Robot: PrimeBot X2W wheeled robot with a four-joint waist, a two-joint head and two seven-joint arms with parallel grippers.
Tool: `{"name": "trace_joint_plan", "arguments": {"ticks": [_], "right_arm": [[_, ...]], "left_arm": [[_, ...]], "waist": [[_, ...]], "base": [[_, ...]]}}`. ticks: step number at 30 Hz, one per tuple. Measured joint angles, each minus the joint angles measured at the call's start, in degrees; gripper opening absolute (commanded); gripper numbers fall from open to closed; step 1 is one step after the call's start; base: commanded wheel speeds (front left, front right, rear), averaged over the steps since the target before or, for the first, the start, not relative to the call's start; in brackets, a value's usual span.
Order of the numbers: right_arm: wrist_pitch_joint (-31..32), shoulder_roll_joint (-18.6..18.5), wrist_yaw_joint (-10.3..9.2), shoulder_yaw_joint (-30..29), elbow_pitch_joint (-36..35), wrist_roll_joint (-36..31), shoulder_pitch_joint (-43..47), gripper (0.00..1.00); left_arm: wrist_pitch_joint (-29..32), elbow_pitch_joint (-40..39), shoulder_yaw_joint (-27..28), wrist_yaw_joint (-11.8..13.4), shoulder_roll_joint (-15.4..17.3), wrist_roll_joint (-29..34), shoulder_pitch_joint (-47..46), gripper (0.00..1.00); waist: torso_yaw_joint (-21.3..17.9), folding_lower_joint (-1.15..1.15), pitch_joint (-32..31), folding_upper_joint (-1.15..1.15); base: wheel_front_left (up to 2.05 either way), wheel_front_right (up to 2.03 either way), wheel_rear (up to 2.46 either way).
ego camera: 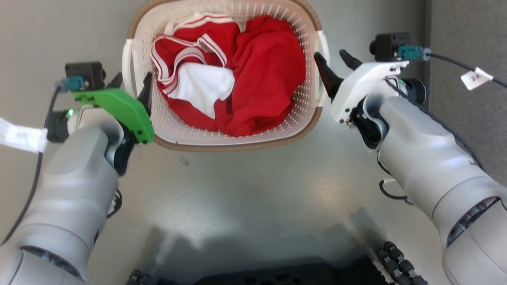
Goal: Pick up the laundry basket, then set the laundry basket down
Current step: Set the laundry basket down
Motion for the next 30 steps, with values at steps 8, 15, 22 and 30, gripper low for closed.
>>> {"name": "trace_joint_plan", "arguments": {"ticks": [8, 15, 22, 30], "right_arm": [[-0.6, 0.0, 0.0, 0.5, 0.5, 0.0, 2.7, 1.0], [-1.1, 0.1, -1.72, 1.3, 1.1, -1.2, 4.9, 1.0], [-1.1, -0.1, -2.52, -2.0, -0.6, -1.7, 6.3, 1.0], [-1.1, -2.1, -3.07, -6.8, -5.3, -3.8, 9.3, 1.0]], "left_arm": [[-1.0, 0.1, -1.0, 0.0, 0.0, 0.9, 3.3, 1.0], [-1.6, -0.4, -0.3, 0.0, 0.4, 0.9, 6.8, 1.0], [-1.6, -1.8, 1.3, 0.0, 0.8, 0.9, 9.3, 1.0], [-1.6, -5.6, 5.5, 0.0, 3.5, 1.6, 11.7, 1.0]], "waist": [[-0.3, 0.0, -4.3, 0.0], [-0.6, 0.0, -11.0, 0.0], [-0.7, -0.01, -16.6, 0.0], [-0.9, -0.01, -23.2, 0.0]], "base": [[0.0, 0.0, 0.0], [0.0, 0.0, 0.0], [0.0, 0.0, 0.0], [0.0, 0.0, 0.0]]}}
